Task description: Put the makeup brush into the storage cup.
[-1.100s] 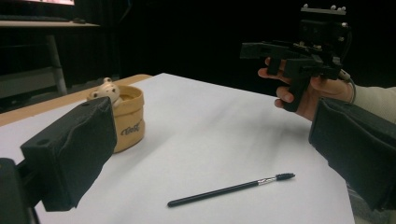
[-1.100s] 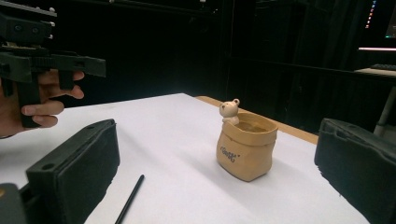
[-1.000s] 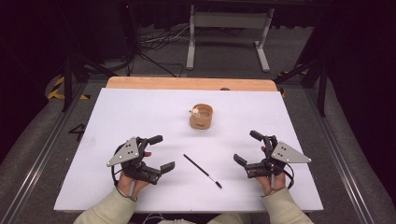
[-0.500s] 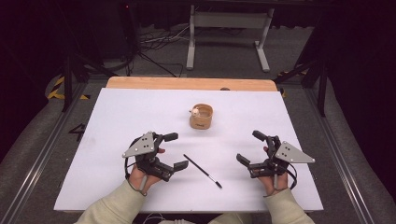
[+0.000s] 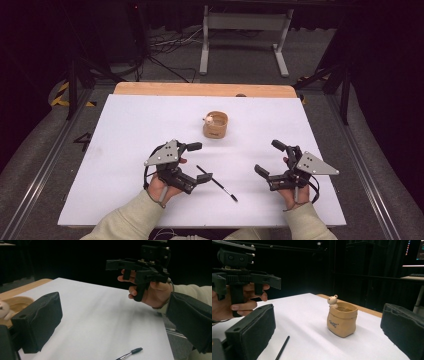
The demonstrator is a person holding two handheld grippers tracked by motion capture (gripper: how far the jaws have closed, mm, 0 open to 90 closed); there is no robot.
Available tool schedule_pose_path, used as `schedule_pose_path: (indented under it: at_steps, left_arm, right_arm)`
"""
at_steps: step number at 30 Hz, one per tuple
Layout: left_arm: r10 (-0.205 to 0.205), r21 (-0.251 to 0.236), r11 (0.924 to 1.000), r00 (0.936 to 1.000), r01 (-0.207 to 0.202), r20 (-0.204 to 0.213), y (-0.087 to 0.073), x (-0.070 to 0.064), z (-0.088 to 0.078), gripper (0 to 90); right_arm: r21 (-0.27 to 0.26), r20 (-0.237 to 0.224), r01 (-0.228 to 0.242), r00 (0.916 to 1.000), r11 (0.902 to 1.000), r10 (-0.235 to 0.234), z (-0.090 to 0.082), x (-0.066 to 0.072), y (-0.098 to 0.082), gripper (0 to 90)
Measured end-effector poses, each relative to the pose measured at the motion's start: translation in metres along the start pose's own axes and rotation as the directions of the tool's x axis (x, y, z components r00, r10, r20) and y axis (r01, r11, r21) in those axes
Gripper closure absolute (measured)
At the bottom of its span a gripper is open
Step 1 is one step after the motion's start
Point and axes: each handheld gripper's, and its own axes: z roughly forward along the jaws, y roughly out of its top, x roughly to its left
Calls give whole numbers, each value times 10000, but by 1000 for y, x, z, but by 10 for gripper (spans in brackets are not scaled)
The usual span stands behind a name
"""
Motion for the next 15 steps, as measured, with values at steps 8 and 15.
schedule_pose_path:
  at_steps: [8, 15]
  left_arm:
    - [10, 715, 9974, 10000, -12, 40, 8, 3, 9, 2]
    - [128, 1599, 9871, 9999, -129, 12, 19, 6, 15, 10]
  right_arm:
    - [-3, -38, -12, 10000, 10000, 12, -1, 0, 1, 0]
    - [-55, -6, -11, 10000, 10000, 11, -2, 0, 3, 0]
